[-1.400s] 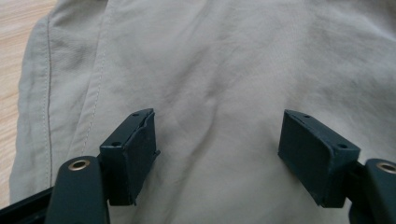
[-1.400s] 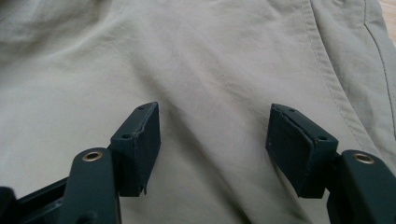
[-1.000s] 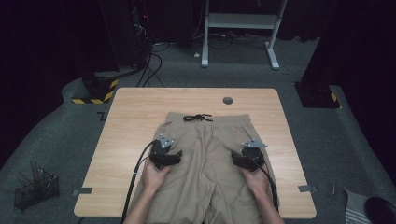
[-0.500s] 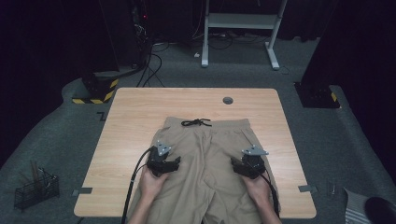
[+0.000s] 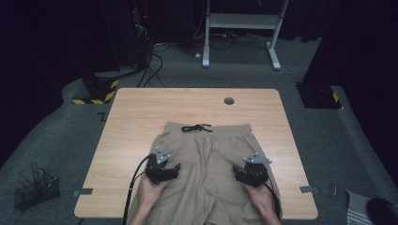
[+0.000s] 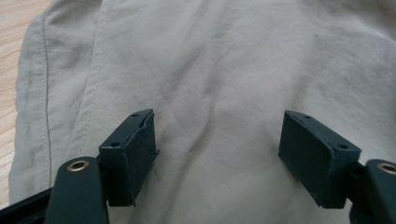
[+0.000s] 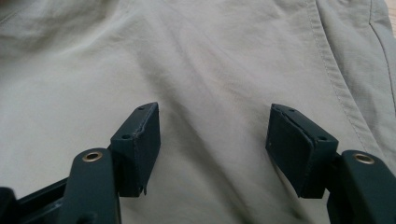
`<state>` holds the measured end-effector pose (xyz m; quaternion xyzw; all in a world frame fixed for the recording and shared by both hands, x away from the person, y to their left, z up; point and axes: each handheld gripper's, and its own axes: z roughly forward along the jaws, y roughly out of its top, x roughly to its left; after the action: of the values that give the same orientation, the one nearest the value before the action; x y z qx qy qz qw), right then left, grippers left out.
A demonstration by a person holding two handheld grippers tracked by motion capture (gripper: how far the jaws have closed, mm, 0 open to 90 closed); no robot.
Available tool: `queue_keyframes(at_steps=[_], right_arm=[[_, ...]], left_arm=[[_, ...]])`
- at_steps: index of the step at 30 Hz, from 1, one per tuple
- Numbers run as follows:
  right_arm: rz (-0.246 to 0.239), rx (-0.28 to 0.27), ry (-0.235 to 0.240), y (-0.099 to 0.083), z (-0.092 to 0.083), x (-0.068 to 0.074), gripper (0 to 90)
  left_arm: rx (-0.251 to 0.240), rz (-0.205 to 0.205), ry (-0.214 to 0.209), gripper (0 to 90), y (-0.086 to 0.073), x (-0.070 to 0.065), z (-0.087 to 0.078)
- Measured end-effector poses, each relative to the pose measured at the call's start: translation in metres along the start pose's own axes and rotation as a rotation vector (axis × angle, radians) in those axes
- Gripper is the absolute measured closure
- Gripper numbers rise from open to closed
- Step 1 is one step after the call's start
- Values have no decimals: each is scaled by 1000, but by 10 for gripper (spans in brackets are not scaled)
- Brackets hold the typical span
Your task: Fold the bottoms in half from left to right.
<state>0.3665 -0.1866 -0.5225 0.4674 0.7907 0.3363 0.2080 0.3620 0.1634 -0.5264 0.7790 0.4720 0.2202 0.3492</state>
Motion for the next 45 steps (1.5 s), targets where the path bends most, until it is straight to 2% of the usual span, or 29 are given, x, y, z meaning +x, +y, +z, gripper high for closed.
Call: queue_keyframes(at_steps=[3,6,9,12,15,17,18,20,27,35,39,45], right_arm=[[-2,-11,-7,4,0,-3,372],[27,-43,1,13,1,-8,382],[48,-66,0,26,4,-13,389],[45,-50,-6,35,16,-16,389],[46,-21,-7,38,29,-18,389],[49,-1,-3,36,35,-18,386],[44,0,-4,35,36,-17,384],[31,-2,-11,34,35,-16,382],[17,-8,-5,25,27,-10,381],[3,-8,8,11,12,0,376],[3,-6,20,12,12,0,345],[30,-29,9,28,21,-8,341]], left_arm=[[-10,-4,-3,296,5,2,3],[-23,-4,-24,302,17,3,5],[-37,1,-22,309,31,4,12],[-17,-8,-11,311,42,9,24],[-16,-35,-8,331,41,14,31],[16,-30,3,322,37,16,36],[17,-13,6,315,35,15,37],[-2,-13,9,315,31,14,35],[-2,-3,9,314,20,8,22],[-3,9,-13,309,5,1,5],[10,-2,-24,308,10,7,7],[-4,-30,20,283,33,22,8]])
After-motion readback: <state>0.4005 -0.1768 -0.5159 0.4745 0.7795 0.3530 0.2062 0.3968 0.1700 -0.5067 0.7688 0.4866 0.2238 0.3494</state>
